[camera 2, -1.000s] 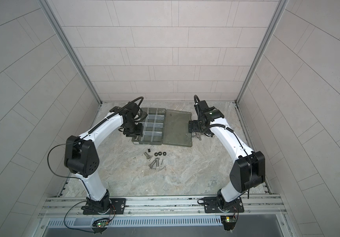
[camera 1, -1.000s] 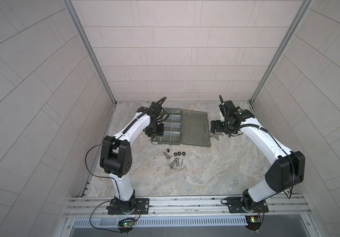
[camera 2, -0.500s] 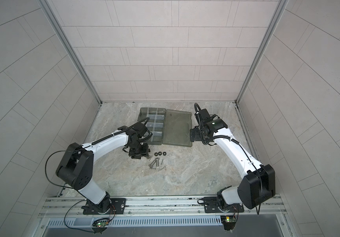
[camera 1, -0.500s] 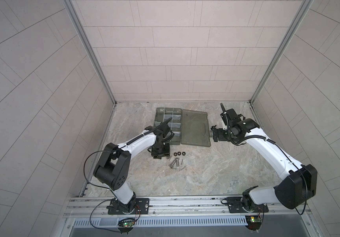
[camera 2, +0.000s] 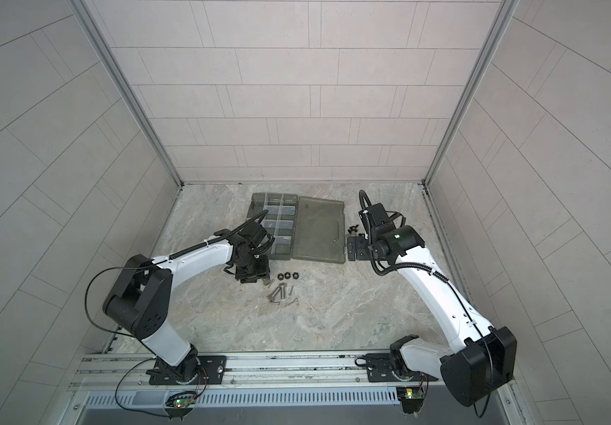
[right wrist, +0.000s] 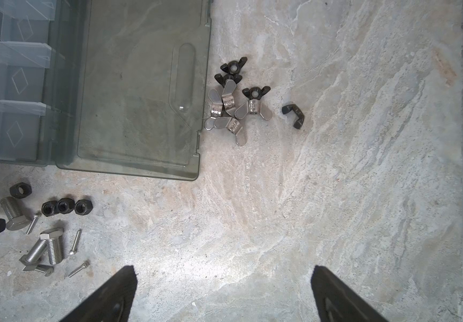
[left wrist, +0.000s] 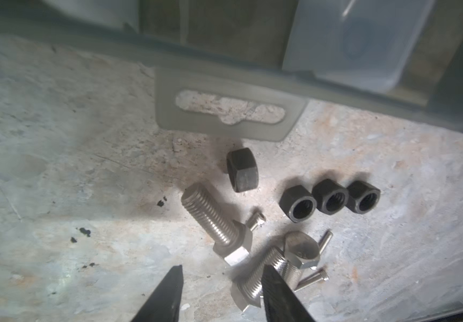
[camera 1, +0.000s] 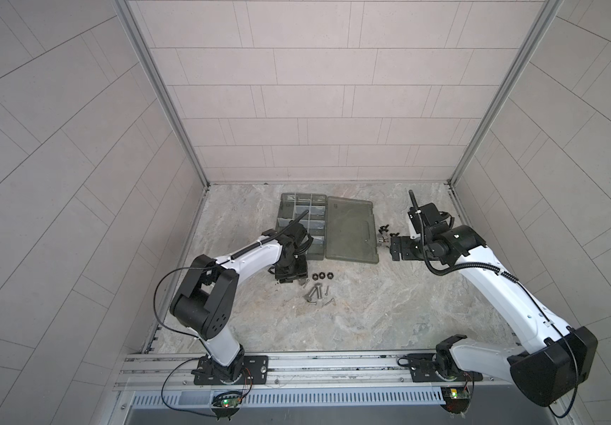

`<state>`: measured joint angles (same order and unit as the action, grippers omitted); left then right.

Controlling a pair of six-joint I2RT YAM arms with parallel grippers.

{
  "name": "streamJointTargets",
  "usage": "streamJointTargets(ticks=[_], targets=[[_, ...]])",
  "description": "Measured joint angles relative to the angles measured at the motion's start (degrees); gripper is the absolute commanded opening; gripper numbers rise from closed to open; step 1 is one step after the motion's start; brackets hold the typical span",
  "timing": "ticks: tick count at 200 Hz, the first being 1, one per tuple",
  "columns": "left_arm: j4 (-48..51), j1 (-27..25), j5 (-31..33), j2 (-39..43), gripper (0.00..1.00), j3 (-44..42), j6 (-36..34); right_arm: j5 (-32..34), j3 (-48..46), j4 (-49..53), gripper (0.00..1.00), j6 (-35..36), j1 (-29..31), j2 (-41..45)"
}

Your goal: Sort the screws and nuts into containers

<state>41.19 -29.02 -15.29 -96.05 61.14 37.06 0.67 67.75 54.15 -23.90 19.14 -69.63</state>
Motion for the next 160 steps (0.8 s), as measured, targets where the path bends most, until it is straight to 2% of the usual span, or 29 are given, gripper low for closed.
streamJointTargets(ticks=[108, 160], targets=[[-2.8, 0.4, 1.2, -4.1, 0.50, -1.3, -0.6, 1.4, -2.6, 0.3, 0.99, -0.1, 0.0, 3.8], [-3.8, 1.2, 1.4, -4.1, 0.40, -1.9, -1.7, 1.6, -2.6, 0.3, 0.99, -0.1, 0.0, 3.8]])
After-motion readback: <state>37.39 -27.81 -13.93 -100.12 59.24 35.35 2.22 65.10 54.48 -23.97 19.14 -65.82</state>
